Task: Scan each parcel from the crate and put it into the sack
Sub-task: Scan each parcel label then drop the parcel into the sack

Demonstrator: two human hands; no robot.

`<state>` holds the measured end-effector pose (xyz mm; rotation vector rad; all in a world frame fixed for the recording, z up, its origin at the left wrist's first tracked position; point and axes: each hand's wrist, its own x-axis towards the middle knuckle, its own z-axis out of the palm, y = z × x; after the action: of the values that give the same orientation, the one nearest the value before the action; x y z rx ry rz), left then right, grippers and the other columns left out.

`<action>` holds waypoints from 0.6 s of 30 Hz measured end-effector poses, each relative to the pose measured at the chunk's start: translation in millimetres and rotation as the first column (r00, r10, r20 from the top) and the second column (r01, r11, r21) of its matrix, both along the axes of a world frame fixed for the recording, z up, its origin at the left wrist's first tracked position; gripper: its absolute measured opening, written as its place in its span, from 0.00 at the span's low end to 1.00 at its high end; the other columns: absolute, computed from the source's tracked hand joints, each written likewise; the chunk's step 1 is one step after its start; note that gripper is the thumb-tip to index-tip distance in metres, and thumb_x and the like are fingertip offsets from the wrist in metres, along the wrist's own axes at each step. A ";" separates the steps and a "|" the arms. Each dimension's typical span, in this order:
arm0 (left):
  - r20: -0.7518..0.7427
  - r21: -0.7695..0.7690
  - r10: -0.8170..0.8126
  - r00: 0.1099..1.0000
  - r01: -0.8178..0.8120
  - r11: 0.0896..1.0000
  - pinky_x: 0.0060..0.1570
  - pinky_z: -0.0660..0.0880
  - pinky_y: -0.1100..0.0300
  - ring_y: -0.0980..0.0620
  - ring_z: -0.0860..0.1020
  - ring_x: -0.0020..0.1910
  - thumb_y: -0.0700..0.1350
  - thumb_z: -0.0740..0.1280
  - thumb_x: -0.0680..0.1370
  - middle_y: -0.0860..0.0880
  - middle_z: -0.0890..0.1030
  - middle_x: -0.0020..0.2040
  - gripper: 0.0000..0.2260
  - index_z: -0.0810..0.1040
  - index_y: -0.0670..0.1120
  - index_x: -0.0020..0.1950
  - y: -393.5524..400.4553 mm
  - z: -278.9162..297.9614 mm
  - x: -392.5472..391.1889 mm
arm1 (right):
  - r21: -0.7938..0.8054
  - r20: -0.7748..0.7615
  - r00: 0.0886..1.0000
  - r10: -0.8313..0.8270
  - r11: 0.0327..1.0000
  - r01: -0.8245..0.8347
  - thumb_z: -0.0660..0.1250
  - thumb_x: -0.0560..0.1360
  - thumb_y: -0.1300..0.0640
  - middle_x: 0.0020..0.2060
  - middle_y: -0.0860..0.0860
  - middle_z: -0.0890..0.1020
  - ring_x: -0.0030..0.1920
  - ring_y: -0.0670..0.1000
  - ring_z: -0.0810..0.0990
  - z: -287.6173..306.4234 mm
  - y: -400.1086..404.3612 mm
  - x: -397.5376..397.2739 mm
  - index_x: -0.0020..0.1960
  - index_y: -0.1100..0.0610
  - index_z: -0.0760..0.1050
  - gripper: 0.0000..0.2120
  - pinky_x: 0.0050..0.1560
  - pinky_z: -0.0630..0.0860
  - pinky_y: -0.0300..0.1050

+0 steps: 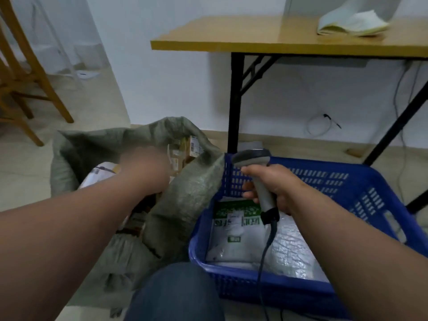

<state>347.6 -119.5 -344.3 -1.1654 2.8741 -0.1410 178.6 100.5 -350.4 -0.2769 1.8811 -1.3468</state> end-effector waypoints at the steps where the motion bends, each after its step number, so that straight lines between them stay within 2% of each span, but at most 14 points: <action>1: -0.010 0.028 -0.024 1.000 0.024 0.999 0.61 0.62 0.44 0.44 0.66 0.66 0.56 0.62 0.76 0.49 0.71 0.65 0.17 0.74 0.59 0.65 10.9 -0.2 -13.3 | 0.012 -0.004 1.000 -0.018 1.000 0.018 0.72 0.74 0.50 0.38 0.57 0.85 0.31 0.53 0.85 -2.9 11.0 -8.2 0.52 0.58 0.78 0.13 0.30 0.77 0.42; 5: -0.032 0.140 -0.142 0.989 0.145 0.980 0.65 0.62 0.41 0.42 0.64 0.69 0.57 0.61 0.78 0.48 0.68 0.69 0.20 0.70 0.59 0.69 59.4 -13.3 -65.0 | 0.070 0.011 0.995 -0.095 0.993 0.094 0.72 0.74 0.51 0.37 0.59 0.85 0.32 0.55 0.85 -21.4 53.7 -37.1 0.53 0.59 0.77 0.14 0.34 0.79 0.45; 8: -0.054 0.242 -0.204 0.977 0.211 0.947 0.66 0.63 0.44 0.43 0.66 0.69 0.57 0.62 0.79 0.48 0.69 0.69 0.20 0.70 0.56 0.71 93.3 -37.1 -100.2 | 0.107 0.035 0.988 -0.149 0.984 0.145 0.70 0.76 0.52 0.38 0.59 0.84 0.31 0.54 0.84 -39.9 80.2 -53.9 0.54 0.60 0.76 0.14 0.32 0.76 0.44; 12: -0.030 0.492 -0.239 0.970 0.223 0.842 0.66 0.70 0.49 0.44 0.70 0.67 0.54 0.63 0.80 0.46 0.70 0.70 0.21 0.71 0.49 0.72 129.7 -81.5 -141.8 | 0.143 0.088 0.977 -0.193 0.973 0.179 0.69 0.77 0.53 0.37 0.59 0.82 0.30 0.54 0.82 -67.5 103.7 -73.7 0.55 0.62 0.76 0.14 0.31 0.75 0.43; 14: -0.003 0.655 -0.145 0.989 0.111 0.747 0.62 0.73 0.52 0.45 0.74 0.62 0.51 0.64 0.81 0.46 0.73 0.67 0.19 0.72 0.47 0.70 143.5 -105.2 -156.8 | 0.163 0.121 0.971 -0.207 0.969 0.187 0.68 0.78 0.53 0.38 0.60 0.82 0.31 0.54 0.81 -83.6 109.0 -84.3 0.57 0.63 0.75 0.14 0.32 0.74 0.43; 16: 0.053 0.784 0.004 0.999 -0.045 0.619 0.58 0.74 0.53 0.47 0.75 0.54 0.49 0.64 0.81 0.45 0.76 0.58 0.13 0.74 0.44 0.63 151.3 -133.2 -167.8 | 0.189 0.160 0.963 -0.217 0.964 0.186 0.67 0.78 0.53 0.40 0.60 0.81 0.31 0.54 0.81 -99.2 109.1 -96.8 0.58 0.63 0.74 0.15 0.32 0.73 0.43; 18: 0.113 0.872 0.250 0.962 -0.217 0.439 0.53 0.74 0.55 0.45 0.75 0.52 0.47 0.65 0.81 0.42 0.76 0.57 0.14 0.74 0.41 0.62 154.3 -162.7 -172.4 | 0.209 0.201 0.951 -0.233 0.959 0.191 0.67 0.79 0.52 0.41 0.59 0.81 0.31 0.53 0.80 -113.4 104.6 -110.3 0.58 0.63 0.74 0.15 0.31 0.74 0.42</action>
<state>175.2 34.7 -507.0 -1.2217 2.1165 1.2410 68.3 205.1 -463.8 0.1738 1.8673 -1.2692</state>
